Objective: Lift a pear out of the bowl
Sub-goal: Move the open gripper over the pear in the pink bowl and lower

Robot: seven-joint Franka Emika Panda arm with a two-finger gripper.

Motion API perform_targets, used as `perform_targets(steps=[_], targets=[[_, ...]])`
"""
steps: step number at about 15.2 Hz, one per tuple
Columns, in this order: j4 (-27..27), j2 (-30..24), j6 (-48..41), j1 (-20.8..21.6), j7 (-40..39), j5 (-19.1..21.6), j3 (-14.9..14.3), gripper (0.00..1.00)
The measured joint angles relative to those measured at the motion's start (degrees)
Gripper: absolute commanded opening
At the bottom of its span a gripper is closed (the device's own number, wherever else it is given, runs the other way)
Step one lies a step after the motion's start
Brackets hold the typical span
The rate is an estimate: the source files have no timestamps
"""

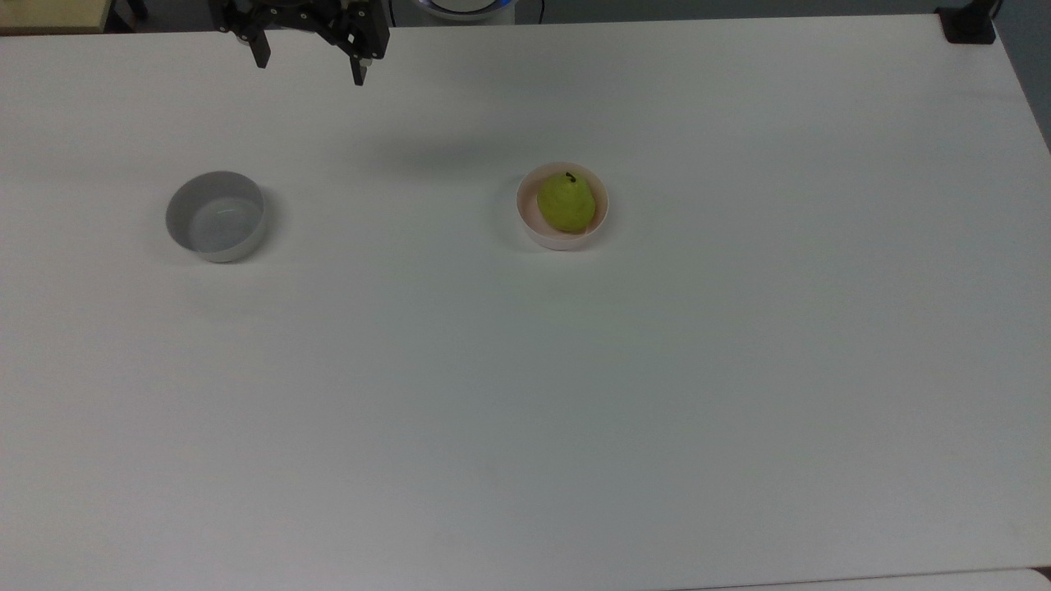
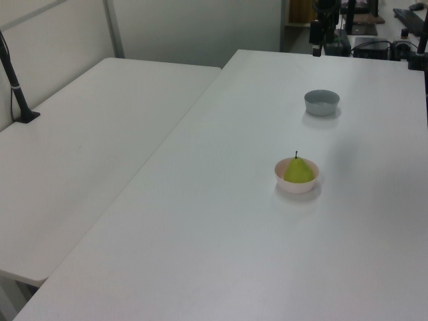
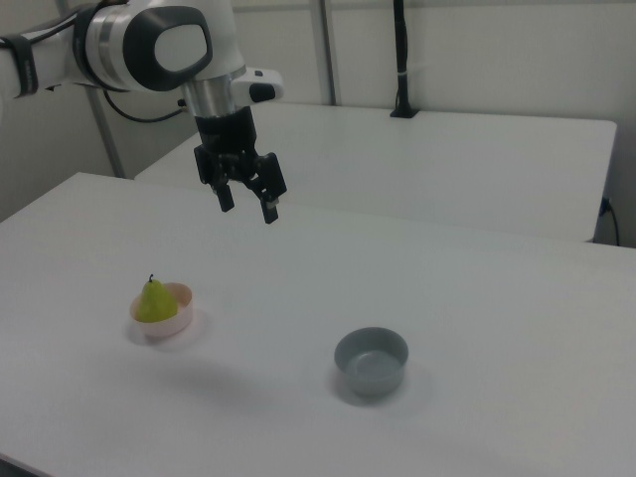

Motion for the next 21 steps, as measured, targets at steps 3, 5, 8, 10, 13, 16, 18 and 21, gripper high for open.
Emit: perform_targets(steps=[3,5,8,10,13,16,18,21], targets=[[0.0,0.0,0.0,0.0,0.0,0.0,-0.3,1.00],[0.1,0.0,0.0,0.0,0.0,0.0,-0.4,1.00],[0.1,0.0,0.0,0.0,0.0,0.0,-0.4,1.00],[0.1,0.0,0.0,0.3,-0.1,0.3,-0.4,1.00],[0.1,0.0,0.0,5.0,-0.1,0.9,-0.5,1.00],[0.1,0.2,0.0,13.4,0.1,1.6,-0.9,1.00],[0.1,1.8,0.6,20.6,0.3,4.8,-2.8,1.00],[-0.2,4.7,1.5,24.6,-1.4,5.8,-3.2,1.00]])
